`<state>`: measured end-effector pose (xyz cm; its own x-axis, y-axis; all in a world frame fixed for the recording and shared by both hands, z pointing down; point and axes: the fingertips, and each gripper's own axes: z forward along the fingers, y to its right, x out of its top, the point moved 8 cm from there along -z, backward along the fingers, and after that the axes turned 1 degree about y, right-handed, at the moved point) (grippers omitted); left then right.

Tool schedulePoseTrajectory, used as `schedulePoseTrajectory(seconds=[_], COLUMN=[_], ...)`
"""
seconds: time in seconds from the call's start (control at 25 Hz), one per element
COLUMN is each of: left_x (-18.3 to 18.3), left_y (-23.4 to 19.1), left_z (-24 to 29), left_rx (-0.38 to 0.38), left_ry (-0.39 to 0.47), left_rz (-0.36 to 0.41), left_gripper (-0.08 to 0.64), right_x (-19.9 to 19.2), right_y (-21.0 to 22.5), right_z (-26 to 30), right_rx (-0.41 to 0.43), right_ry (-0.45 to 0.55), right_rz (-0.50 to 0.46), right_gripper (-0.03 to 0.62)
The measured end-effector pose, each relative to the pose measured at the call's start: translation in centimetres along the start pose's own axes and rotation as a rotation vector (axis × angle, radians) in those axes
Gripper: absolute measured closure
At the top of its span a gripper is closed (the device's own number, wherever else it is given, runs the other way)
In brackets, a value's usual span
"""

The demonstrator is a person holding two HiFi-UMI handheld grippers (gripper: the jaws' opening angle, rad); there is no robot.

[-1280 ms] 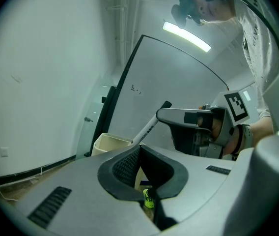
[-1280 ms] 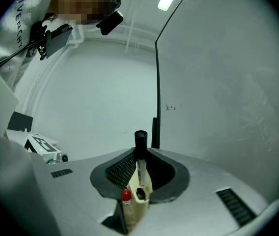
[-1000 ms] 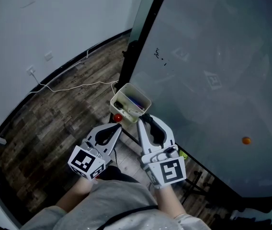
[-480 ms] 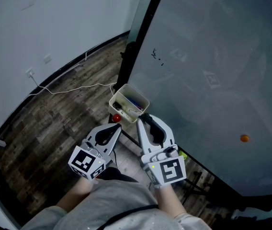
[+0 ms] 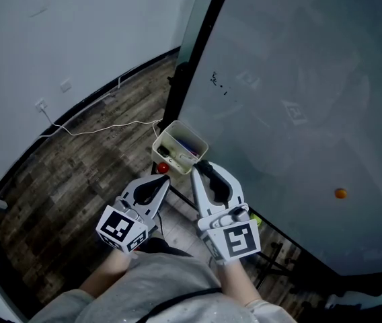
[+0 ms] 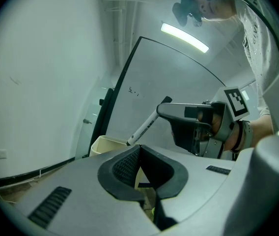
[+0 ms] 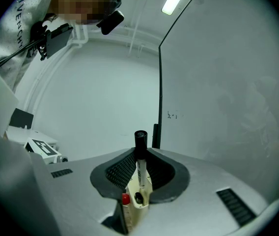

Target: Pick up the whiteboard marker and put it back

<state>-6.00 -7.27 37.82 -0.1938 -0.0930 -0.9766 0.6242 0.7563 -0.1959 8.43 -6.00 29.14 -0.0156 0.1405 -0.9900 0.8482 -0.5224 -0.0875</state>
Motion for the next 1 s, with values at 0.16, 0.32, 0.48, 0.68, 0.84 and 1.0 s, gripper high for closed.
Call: schedulePoseTrajectory(seconds=[0.16, 0.32, 0.48, 0.68, 0.84, 1.0], left_x=[0.0, -0.3, -0.2, -0.5, -0.7, -1.1], left_y=[0.0, 0.0, -0.1, -0.4, -0.8, -1.2], left_z=[0.1, 0.0, -0.1, -0.2, 0.0, 0.1], left_rx=[0.0, -0.009, -0.002, 0.003, 0.02, 0.029], left_ry=[-0.002, 0.0, -0.005, -0.018, -0.033, -0.045], left_rz=[-0.005, -0.006, -0.015, -0.019, -0.026, -0.028], left_gripper=[0.549, 0.549, 0.549, 0.549, 0.549, 0.549], right_x=[-0.1, 0.0, -0.4, -1.6, -2.0, -3.0], right_y=[0.1, -0.1, 0.0, 0.3, 0.5, 0.8], right_z=[-0.1, -0.2, 0.0, 0.0, 0.5, 0.6], right_rx=[-0.011, -0.009, -0.003, -0.017, -0.001, -0.016], right_ry=[-0.012, -0.005, 0.01, -0.06, -0.044, -0.092], right_rz=[-0.002, 0.005, 0.013, 0.028, 0.04, 0.047], right_gripper=[0.517, 0.517, 0.517, 0.517, 0.517, 0.517])
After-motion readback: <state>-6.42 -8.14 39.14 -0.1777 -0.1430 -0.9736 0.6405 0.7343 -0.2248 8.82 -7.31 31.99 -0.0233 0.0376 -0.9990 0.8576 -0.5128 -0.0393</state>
